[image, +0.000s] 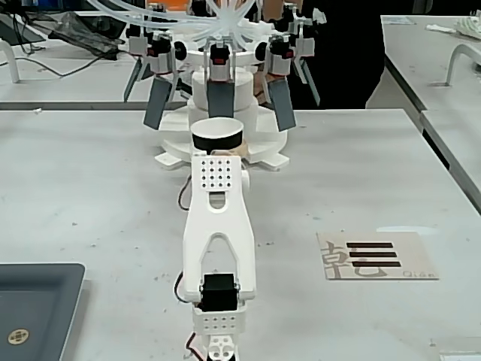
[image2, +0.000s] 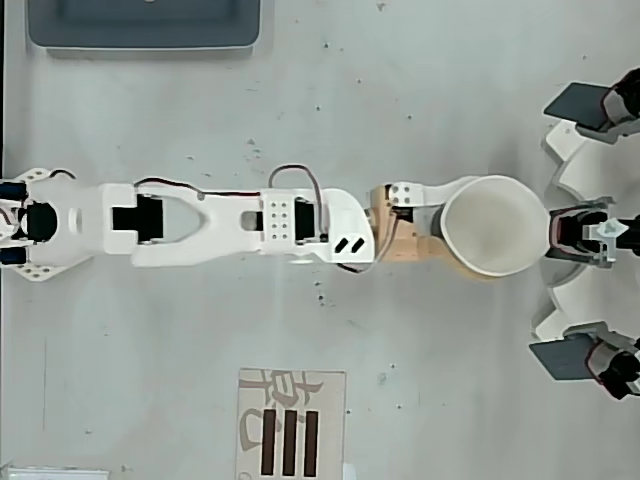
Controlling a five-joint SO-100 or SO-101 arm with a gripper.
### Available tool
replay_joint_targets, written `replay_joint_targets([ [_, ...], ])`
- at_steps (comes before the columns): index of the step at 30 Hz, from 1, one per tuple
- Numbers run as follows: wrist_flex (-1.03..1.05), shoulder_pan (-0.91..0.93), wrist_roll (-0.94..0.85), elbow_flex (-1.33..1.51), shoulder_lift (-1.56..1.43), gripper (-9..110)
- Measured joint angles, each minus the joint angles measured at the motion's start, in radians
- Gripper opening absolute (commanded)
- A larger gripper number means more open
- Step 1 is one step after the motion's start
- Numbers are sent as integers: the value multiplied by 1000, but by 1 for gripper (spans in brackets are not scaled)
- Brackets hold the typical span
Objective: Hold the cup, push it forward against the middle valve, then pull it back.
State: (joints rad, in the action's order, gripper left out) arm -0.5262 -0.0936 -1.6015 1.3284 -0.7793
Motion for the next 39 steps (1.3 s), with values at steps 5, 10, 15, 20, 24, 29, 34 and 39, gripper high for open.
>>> replay_joint_targets([
  [5, 115, 0, -2, -310, 184, 3],
  [10, 201, 0, -2, -512, 296, 3],
  [15, 189, 0, -2, -436, 247, 3],
  [20, 86, 0, -2, -92, 29, 3],
  [24, -25, 0, -2, 227, -176, 3],
  [29, -77, 0, -3, 480, -377, 3],
  [34, -110, 0, -6, 617, -495, 3],
  [39, -115, 0, -11, 644, -528, 3],
])
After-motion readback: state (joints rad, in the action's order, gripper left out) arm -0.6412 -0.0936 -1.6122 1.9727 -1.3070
